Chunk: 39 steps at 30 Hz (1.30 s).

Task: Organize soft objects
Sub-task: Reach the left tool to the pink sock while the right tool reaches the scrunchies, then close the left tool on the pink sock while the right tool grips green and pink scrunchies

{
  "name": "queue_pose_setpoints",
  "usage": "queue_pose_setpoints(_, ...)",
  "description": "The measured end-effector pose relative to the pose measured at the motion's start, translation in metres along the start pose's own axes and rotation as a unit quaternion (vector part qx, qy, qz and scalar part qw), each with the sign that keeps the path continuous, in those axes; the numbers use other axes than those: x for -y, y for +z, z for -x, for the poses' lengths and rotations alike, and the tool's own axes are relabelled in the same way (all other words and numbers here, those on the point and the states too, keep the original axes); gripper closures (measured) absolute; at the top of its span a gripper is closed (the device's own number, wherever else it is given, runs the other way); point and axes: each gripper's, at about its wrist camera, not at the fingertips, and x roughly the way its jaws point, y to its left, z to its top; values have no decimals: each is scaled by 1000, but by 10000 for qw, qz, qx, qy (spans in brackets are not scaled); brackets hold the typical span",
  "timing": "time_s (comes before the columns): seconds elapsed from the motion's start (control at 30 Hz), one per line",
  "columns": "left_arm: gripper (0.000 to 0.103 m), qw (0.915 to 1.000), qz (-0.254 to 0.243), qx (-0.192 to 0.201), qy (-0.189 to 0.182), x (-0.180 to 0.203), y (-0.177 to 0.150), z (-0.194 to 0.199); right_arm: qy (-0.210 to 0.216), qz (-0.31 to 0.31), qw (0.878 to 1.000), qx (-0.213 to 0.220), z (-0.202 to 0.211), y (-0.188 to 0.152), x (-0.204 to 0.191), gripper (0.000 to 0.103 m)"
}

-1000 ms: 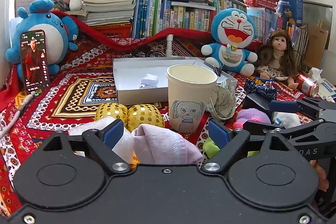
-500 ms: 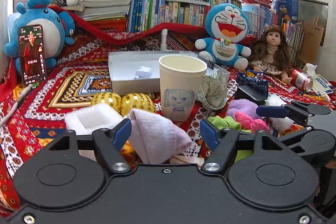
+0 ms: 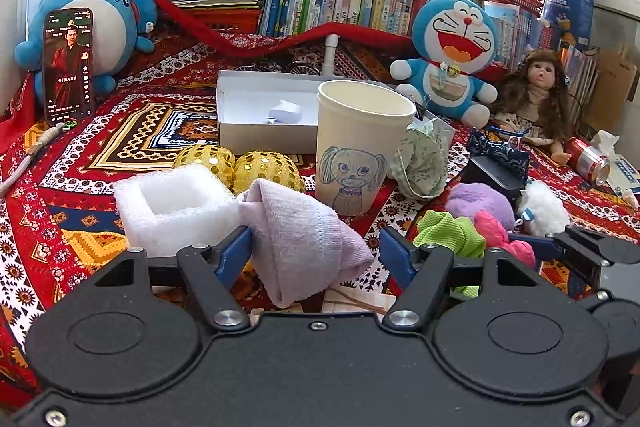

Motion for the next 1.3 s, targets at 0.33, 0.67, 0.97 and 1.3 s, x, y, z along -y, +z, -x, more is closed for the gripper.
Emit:
queue_pose_setpoints(0.33,35,9997,-102,-19,227,6,-2,-10,62,-24,10000,-67,-4,-3,-3,8)
queue_pose_setpoints(0.67,35,9991,-267,12,322,11,-4,-15,64,-38,9999,-97,-5,-5,-4,8)
queue_pose_setpoints(0.97,35,9990,-273,-2,346,11,-3,-18,-30,-86,9999,-77,-6,-5,-3,8)
queue_pose_setpoints(1.3,35,9987,-328,-4,392,12,-4,-22,-77,-107,9999,-40,-5,-6,-3,9)
